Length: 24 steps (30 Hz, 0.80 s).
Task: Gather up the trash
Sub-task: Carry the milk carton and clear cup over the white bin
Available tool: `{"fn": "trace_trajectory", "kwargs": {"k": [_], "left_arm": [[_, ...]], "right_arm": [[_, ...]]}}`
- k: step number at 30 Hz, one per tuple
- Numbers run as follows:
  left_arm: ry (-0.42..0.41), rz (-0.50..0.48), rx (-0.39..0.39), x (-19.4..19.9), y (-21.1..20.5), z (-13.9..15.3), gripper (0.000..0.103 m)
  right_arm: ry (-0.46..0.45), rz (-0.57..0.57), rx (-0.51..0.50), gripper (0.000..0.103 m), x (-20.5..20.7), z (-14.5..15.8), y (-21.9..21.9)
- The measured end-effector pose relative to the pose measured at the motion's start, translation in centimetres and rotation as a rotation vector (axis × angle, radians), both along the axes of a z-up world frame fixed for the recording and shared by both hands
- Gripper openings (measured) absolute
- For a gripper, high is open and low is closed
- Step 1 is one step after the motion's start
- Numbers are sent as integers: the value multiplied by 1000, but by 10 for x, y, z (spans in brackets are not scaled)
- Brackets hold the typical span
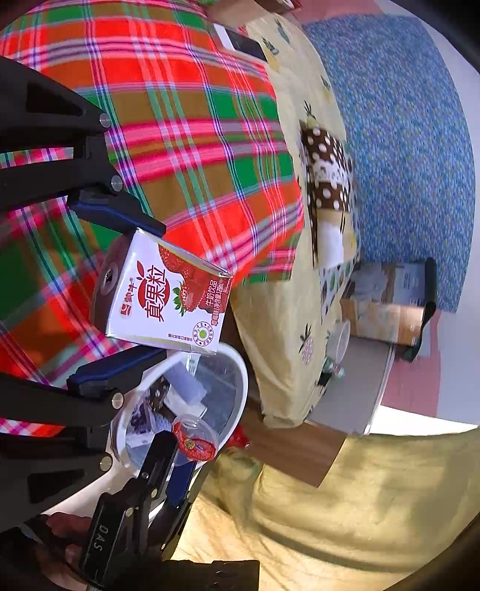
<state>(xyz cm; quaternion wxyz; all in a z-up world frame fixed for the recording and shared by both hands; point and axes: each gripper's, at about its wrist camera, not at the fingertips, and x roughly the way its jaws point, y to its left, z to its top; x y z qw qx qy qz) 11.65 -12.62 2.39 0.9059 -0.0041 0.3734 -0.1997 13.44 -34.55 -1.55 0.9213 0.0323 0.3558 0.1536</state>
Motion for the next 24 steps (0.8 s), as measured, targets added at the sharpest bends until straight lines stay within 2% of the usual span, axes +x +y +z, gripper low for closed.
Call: {"fn": "trace_trajectory", "kwargs": {"k": [9,24], "left_arm": [[24,-93,-6,14,-45,-9,59],[79,-215,8,27,-102,-29,59]], "right_arm": [[20,-87,-4,54,-2,-7,-36],[97,-156,-18,54,4,-25,-64]]}}
